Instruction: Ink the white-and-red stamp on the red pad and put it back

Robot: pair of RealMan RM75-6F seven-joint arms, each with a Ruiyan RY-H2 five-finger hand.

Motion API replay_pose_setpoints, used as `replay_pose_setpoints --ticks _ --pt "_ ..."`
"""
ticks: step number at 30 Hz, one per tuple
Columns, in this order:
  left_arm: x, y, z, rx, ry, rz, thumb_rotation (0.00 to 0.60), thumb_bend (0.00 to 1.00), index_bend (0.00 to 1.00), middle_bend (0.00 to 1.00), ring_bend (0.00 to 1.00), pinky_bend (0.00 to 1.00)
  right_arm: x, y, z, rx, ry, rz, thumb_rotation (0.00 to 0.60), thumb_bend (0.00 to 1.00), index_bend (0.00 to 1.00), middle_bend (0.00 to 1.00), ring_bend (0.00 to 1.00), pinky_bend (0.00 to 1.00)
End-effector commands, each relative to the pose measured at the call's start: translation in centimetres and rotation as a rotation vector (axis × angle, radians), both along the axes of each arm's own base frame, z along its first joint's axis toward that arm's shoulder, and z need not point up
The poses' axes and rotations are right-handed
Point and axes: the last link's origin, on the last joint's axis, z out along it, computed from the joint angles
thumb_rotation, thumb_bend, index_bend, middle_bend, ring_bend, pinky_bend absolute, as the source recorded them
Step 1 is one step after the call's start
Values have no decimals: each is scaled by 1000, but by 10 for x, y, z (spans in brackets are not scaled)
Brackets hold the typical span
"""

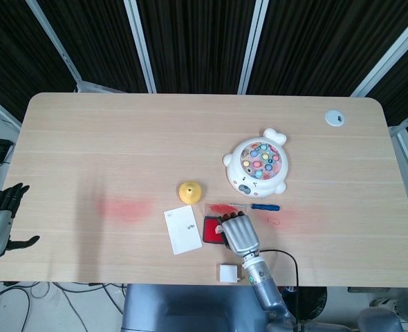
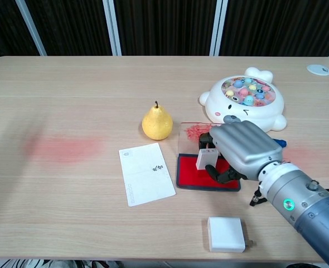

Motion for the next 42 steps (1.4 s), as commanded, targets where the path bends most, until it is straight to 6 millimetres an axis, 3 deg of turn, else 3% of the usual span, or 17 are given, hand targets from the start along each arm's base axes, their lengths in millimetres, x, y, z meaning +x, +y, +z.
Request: replay_pose_setpoints --ticks 1,16,42 --pt "0 0 0 0 -1 0 600 0 0 0 0 0 0 0 0 0 -3 0 600 713 748 629 489 473" --pt "1 0 0 2 -2 -2 600 0 0 0 0 0 14 -3 13 -54 -59 35 600 714 749 629 489 473" --pt "1 0 0 4 -7 -4 600 0 0 0 0 0 5 6 -5 -56 -13 39 600 714 755 639 489 473"
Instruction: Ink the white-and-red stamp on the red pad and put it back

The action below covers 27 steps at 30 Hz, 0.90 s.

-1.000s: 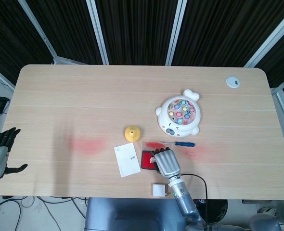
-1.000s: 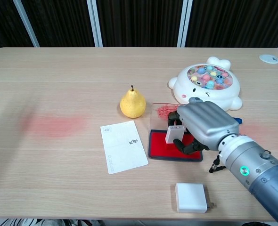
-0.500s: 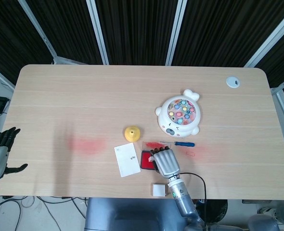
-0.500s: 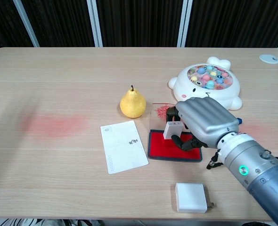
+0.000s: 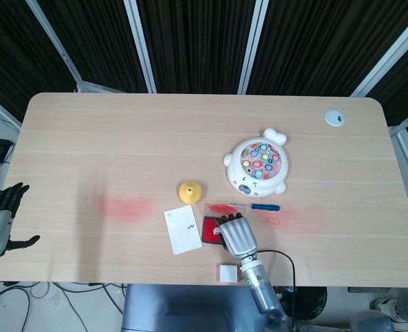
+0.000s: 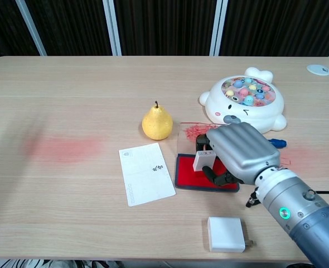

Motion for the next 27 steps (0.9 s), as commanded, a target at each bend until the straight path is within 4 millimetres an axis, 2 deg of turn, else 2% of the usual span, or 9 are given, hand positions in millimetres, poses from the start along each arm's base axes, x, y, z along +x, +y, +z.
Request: replay_pose_setpoints --ticks 1,13,21,27 --pt "0 0 0 -1 -1 0 600 0 0 0 0 0 -1 1 -1 3 6 -2 600 714 755 639 489 473" --pt "0 0 0 -1 -3 -5 600 0 0 0 0 0 2 2 0 3 -2 4 600 715 755 639 489 473" --pt "0 -1 0 2 1 -8 600 0 0 0 0 0 9 -3 21 -48 -29 37 600 714 755 639 488 473" --pt "0 -1 0 3 8 -9 600 0 0 0 0 0 1 -6 48 -93 -17 45 600 715 755 638 488 473"
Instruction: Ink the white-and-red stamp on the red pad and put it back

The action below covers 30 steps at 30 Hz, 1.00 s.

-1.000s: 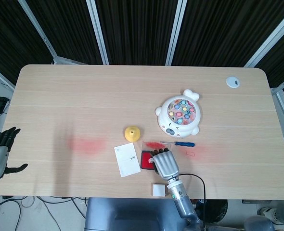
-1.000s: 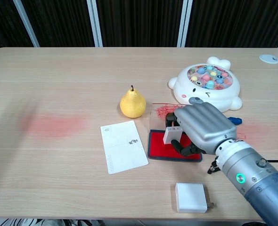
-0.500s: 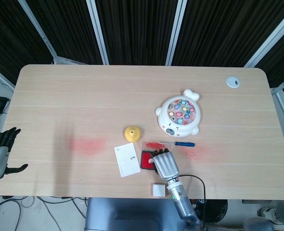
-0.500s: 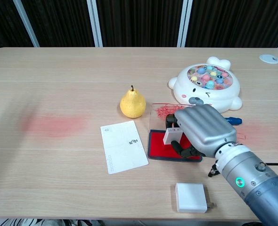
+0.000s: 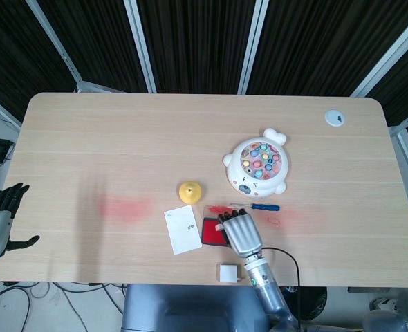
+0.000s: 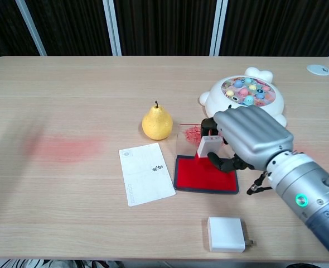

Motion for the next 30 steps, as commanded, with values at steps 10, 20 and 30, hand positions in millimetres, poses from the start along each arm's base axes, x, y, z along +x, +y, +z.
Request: replay_pose_setpoints --ticks 10,20,30 --pt "1 -2 -2 15 7 -7 600 0 0 0 0 0 -46 -3 45 -58 41 -65 600 714 754 634 488 473" --pt "1 -3 -5 14 -4 5 600 0 0 0 0 0 -95 -3 61 -66 67 -161 600 707 754 631 486 473" --pt "1 -2 -4 19 -13 16 600 0 0 0 0 0 -113 -9 52 -73 57 -198 600 634 754 593 462 473"
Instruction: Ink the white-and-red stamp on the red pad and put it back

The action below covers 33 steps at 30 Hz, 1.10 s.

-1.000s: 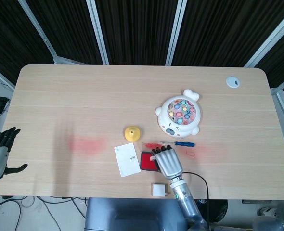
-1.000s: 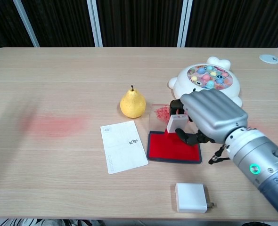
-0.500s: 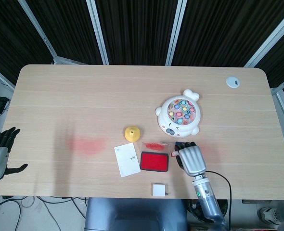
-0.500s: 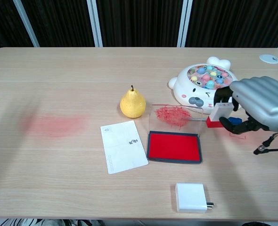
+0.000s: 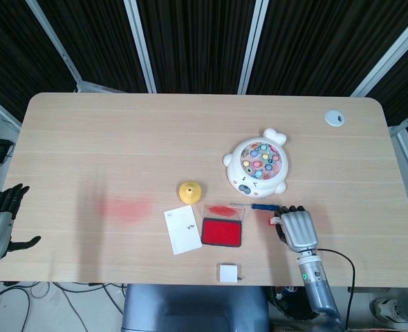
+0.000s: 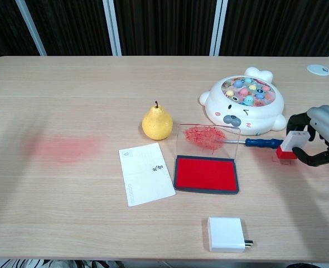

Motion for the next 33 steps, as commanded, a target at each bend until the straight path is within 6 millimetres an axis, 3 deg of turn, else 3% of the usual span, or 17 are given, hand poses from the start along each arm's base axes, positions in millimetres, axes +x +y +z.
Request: replay_pose_setpoints --ticks 1,33 --pt "0 0 0 1 -3 1 600 0 0 0 0 0 -1 -1 -6 -4 -16 -2 600 632 754 592 462 473" --pt "1 -1 0 1 -3 -6 600 0 0 0 0 0 -6 -2 -24 -6 -39 -10 600 529 735 550 441 447"
